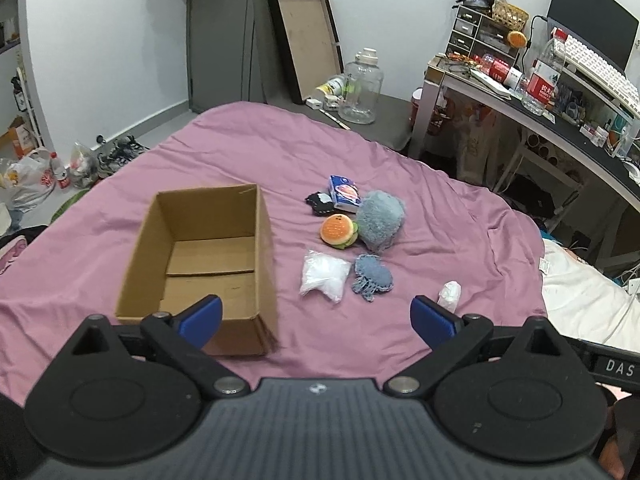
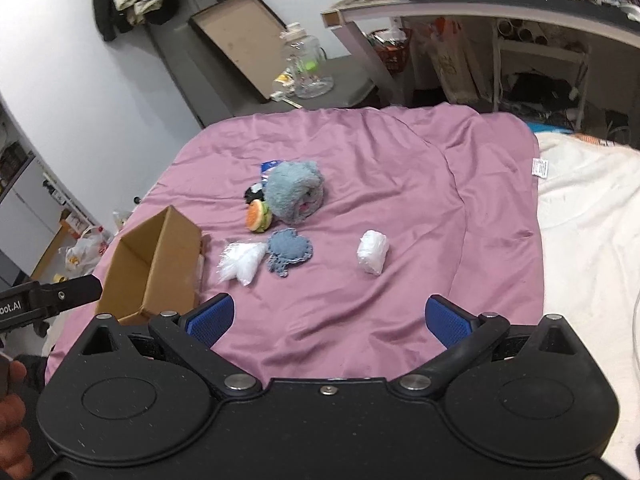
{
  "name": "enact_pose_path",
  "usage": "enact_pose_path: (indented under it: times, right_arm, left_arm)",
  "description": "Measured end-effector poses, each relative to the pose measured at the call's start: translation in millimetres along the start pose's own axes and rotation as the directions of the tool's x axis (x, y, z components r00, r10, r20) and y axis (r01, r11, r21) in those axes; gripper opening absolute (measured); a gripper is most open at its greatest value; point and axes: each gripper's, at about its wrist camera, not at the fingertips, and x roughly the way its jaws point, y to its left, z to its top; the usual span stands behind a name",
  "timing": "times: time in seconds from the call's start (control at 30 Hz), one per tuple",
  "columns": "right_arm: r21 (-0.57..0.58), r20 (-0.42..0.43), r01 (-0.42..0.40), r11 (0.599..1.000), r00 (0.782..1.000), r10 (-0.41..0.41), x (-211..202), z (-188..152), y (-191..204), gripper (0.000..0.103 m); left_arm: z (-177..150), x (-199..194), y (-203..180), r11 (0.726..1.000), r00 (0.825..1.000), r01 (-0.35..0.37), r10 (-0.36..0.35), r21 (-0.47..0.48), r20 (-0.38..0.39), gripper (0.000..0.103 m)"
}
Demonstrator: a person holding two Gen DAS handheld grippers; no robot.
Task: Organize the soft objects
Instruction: 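Lower the left tool to the bag of beads while the right tool approaches the white bundle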
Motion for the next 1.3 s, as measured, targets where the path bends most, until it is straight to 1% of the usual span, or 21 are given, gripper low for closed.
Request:
enact_pose_path:
  times: [0.2,0.23,0.3,0.37,0.43,0.57,0.6,0.67,0.77,0.93,1.07,1.17,1.3]
  right_arm:
    - [0.030,-0.025,0.007,1.000,1.000,-0.007,26.0,3.2,-2.2,0.100]
    - [0.039,-0.032,0.008,0.999,0.999,-0.007,31.0,3.7,-3.0,0.097]
    - [0.055,-0.038,0.013,0.998,0.999,-0.011,39.1,5.1,-4.7,0.095]
    - [0.080,-0.039,0.005,0.997,0.999,-0.002,47.1,6.2,-8.1,0.092]
    - [0.108,-0.047,0.001,0.994,0.999,0.004,55.2,7.4,-11.9,0.091]
    - [0.163,-0.059,-0.010,0.987,0.998,0.020,71.4,10.2,-19.7,0.088]
    - [0.170,-0.059,-0.014,0.985,0.998,0.025,74.2,10.8,-21.0,0.088]
    - [0.182,-0.051,-0.023,0.983,0.998,0.033,79.7,11.8,-23.0,0.087]
    - [0.186,-0.050,-0.028,0.982,0.998,0.038,89.2,14.0,-23.5,0.086]
    - [0.206,-0.066,-0.053,0.977,0.995,0.068,108.2,18.6,-27.1,0.085]
    - [0.240,-0.093,-0.044,0.970,0.993,0.069,128.8,22.8,-33.0,0.082]
    - [0.259,-0.113,-0.043,0.965,0.991,0.075,143.8,25.1,-36.2,0.080]
    - [0.265,-0.135,-0.024,0.964,0.989,0.062,161.8,27.2,-39.7,0.079]
  left_arm:
    - [7.9,26.9,-9.3,1.000,1.000,0.003,-0.002,0.017,-0.008,0.100]
    - [8.8,32.8,-10.6,1.000,1.000,0.002,-0.002,0.018,-0.013,0.100]
    - [10.3,47.1,-13.0,1.000,0.999,0.003,-0.002,0.018,-0.034,0.100]
    - [9.9,58.1,-14.6,1.000,0.999,0.002,-0.001,0.019,-0.054,0.096]
    - [10.6,69.9,-18.1,1.000,0.997,0.004,-0.002,0.025,-0.072,0.095]
    - [11.5,86.5,-25.5,0.999,0.996,0.002,0.001,0.039,-0.085,0.090]
    - [12.1,91.4,-26.6,0.999,0.996,0.001,0.003,0.037,-0.090,0.089]
    - [13.5,99.2,-27.6,1.000,0.995,0.000,0.003,0.031,-0.098,0.083]
    - [16.2,110.9,-29.7,1.000,0.994,-0.010,0.013,0.030,-0.108,0.078]
    - [20.8,127.7,-31.1,0.999,0.993,-0.030,0.033,0.026,-0.114,0.072]
    - [24.2,141.7,-33.4,0.999,0.992,-0.041,0.042,0.013,-0.117,0.064]
    - [25.5,153.1,-34.9,0.998,0.991,-0.054,0.055,0.012,-0.118,0.061]
    - [26.5,174.3,-30.6,0.997,0.986,-0.075,0.072,-0.015,-0.148,0.059]
